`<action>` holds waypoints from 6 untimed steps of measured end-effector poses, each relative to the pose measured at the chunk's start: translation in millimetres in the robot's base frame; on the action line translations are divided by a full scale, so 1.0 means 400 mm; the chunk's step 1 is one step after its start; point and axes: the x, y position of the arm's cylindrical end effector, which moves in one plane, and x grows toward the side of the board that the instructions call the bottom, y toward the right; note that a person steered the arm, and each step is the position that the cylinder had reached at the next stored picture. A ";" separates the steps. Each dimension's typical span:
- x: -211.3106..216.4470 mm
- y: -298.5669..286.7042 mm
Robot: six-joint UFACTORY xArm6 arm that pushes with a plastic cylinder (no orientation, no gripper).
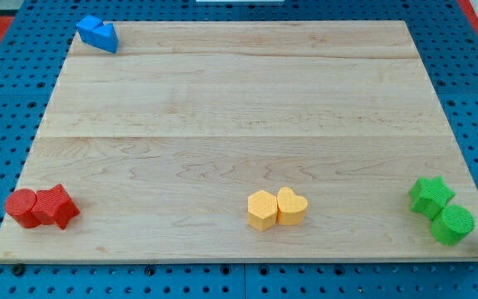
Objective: Separate the green star and the green circle
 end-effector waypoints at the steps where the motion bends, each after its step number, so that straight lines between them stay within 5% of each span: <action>1: -0.045 -0.059; 3: -0.229 -0.061; 5: -0.053 0.107; 6: -0.019 -0.005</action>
